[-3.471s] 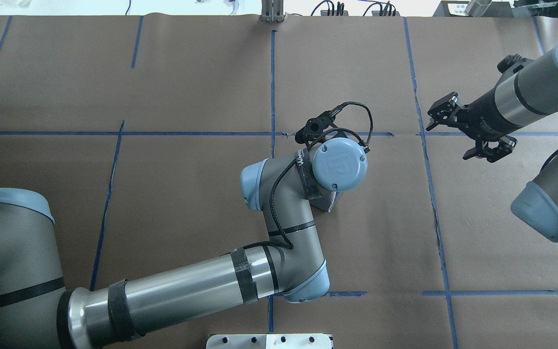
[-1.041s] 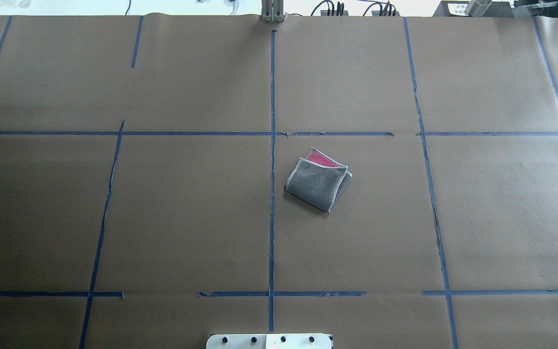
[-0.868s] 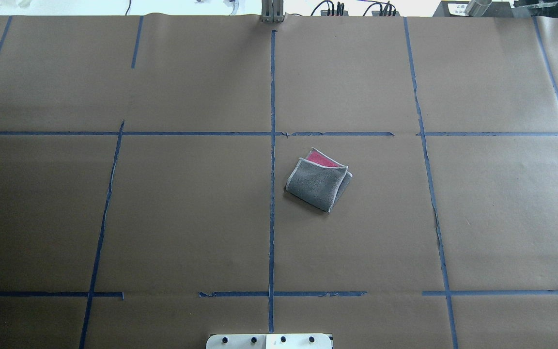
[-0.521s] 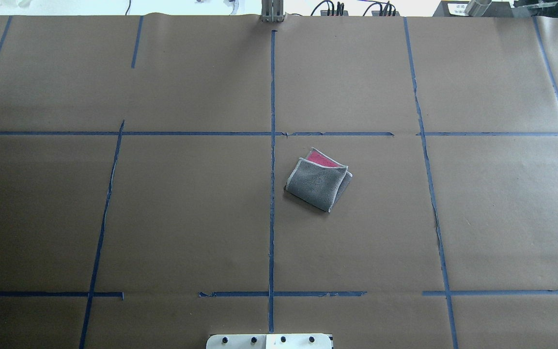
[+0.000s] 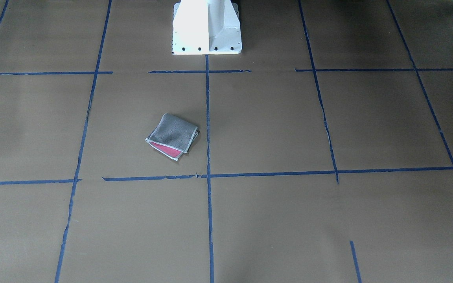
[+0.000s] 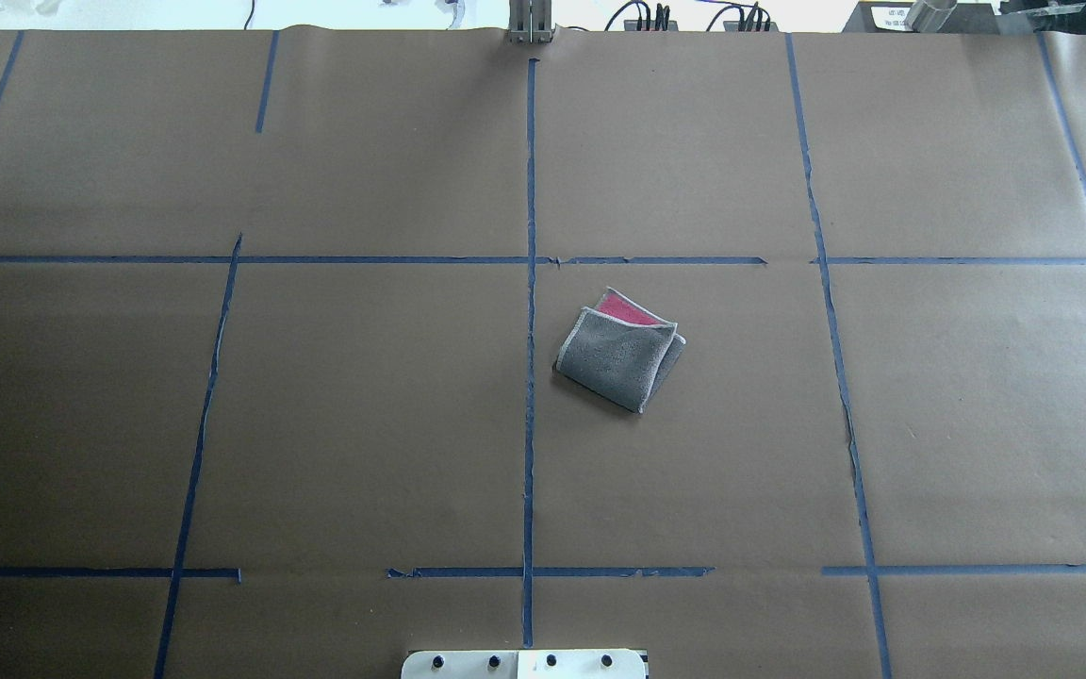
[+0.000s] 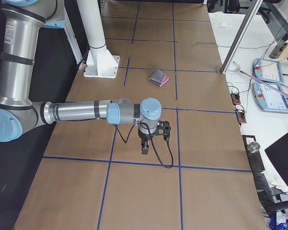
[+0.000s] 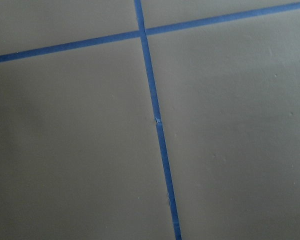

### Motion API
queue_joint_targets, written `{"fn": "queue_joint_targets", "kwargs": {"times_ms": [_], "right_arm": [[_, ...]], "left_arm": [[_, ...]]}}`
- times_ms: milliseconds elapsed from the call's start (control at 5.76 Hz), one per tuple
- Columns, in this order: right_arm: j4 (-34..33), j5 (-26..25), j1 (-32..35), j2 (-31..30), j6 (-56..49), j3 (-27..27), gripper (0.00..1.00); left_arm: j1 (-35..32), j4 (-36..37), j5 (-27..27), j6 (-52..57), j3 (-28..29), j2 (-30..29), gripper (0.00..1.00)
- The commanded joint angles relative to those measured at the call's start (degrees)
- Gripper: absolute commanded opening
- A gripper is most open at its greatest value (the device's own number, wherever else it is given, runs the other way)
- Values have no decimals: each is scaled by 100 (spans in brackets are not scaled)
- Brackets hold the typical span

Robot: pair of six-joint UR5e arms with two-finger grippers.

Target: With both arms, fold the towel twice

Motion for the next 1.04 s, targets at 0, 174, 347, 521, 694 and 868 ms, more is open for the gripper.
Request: {"fn": "queue_joint_targets", "kwargs": {"times_ms": [0, 174, 347, 521, 694, 868], "right_arm": [[17, -13, 1, 18, -6, -30, 100], [0, -39, 1, 122, -15, -64, 100], [8, -13, 1, 158, -6, -126, 100], [9, -4, 1, 245, 3, -118, 100], [0, 5, 1, 272, 3, -118, 100], [8, 5, 1, 264, 3, -231, 100]], "left_arm": [[14, -58, -32, -413, 55, -74, 100], [14, -93, -67, -422, -58, -127, 100], [6, -93, -15, -396, -85, -92, 100], [5, -85, -6, -396, -86, -66, 100], [5, -32, -6, -387, -103, -66, 100], [14, -41, 29, -387, 19, -57, 100]]}}
